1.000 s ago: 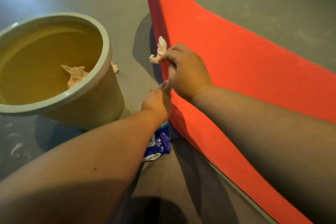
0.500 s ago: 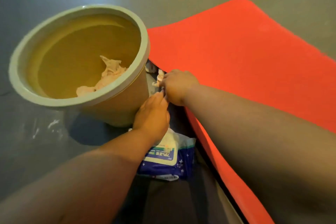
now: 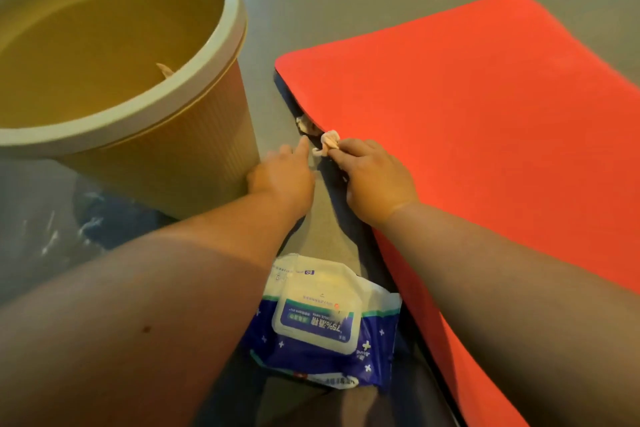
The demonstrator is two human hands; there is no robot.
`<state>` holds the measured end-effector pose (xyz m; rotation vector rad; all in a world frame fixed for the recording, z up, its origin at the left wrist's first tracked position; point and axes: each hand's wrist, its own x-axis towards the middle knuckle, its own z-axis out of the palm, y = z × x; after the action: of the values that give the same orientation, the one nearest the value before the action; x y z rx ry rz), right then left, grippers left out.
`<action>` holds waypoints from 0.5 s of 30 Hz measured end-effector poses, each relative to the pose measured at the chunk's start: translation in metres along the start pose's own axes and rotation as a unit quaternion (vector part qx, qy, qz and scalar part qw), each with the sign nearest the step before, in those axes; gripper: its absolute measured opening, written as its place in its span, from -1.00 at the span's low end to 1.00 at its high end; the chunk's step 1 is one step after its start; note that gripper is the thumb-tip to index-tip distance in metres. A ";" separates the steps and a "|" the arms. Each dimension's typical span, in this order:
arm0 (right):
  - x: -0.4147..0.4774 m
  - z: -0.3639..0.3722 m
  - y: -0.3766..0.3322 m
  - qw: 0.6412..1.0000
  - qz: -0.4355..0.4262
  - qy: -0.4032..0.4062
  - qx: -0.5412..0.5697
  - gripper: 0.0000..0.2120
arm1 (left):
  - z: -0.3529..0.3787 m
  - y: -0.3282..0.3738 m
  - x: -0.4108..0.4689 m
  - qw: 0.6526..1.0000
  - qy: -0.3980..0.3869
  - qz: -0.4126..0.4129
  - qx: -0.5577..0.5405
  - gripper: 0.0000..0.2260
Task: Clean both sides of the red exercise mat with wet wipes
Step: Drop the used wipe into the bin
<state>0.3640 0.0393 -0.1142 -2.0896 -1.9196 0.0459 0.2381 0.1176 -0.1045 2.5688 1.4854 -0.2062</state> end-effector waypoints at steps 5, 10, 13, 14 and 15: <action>-0.005 0.008 0.001 0.995 0.031 0.048 0.080 -0.57 | -0.001 0.008 0.023 0.995 -0.065 0.058 -0.057 -0.32; -0.002 0.008 0.012 0.991 0.050 0.056 0.113 -0.55 | -0.013 0.001 0.050 0.989 -0.104 0.073 0.070 -0.38; 0.000 0.006 0.018 0.987 0.069 0.050 0.139 -0.55 | -0.009 -0.004 0.045 0.994 -0.068 0.083 0.022 -0.49; 0.002 0.003 0.018 0.984 0.081 0.043 0.151 -0.54 | -0.009 -0.004 0.040 0.996 -0.047 0.081 0.005 -0.55; 0.002 0.001 0.017 0.983 0.091 0.028 0.157 -0.53 | -0.008 -0.003 0.035 0.996 -0.028 0.081 -0.006 -0.62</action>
<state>0.3806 0.0404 -0.1186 -2.0187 -1.5679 0.3056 0.2527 0.1503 -0.1040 2.6352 1.2491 -0.2443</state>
